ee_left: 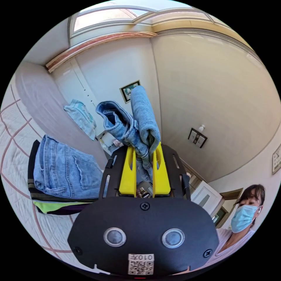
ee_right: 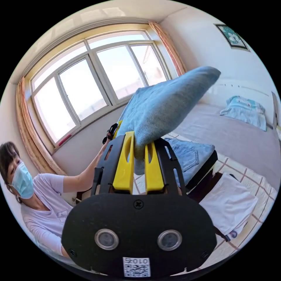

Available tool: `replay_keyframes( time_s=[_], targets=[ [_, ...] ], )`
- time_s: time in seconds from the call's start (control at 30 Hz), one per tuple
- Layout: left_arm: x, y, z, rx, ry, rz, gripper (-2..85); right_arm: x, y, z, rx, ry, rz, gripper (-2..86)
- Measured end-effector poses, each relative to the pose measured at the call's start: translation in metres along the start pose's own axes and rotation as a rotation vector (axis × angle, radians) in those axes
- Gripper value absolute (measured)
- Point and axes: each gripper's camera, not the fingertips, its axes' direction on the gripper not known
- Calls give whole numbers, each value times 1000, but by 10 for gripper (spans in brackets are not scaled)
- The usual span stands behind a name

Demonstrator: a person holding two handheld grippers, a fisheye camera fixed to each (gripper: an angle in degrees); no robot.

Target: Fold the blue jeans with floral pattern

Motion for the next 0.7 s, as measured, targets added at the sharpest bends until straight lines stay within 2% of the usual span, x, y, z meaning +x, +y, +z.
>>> replay_keyframes(
  time_s=[0.07,0.1,0.17,0.2,0.27,0.33,0.47,0.6,0.7],
  targets=[
    [-53,18,9,18,-68,-106,85,78,7,56,-86,-65,209,69],
    [-88,36,13,14,-176,-157,83,99,13,73,-115,-81,275,70],
    [-154,65,18,-73,-268,-380,81,166,52,136,-261,-85,529,70],
    [-176,80,16,-35,-218,-420,80,173,60,142,-238,-123,545,70],
    [-169,77,21,-26,-198,-328,81,180,71,149,-124,-251,541,70],
    [-148,65,32,-62,-242,-279,83,173,61,153,-163,-196,519,71],
    [-109,52,41,-15,-278,-181,89,153,36,162,-178,-183,493,72],
    [-148,73,42,-39,-309,-385,89,152,33,187,-209,-139,527,69],
    [-165,97,41,-15,-169,-414,89,141,40,196,-163,-147,510,68]
  ],
)
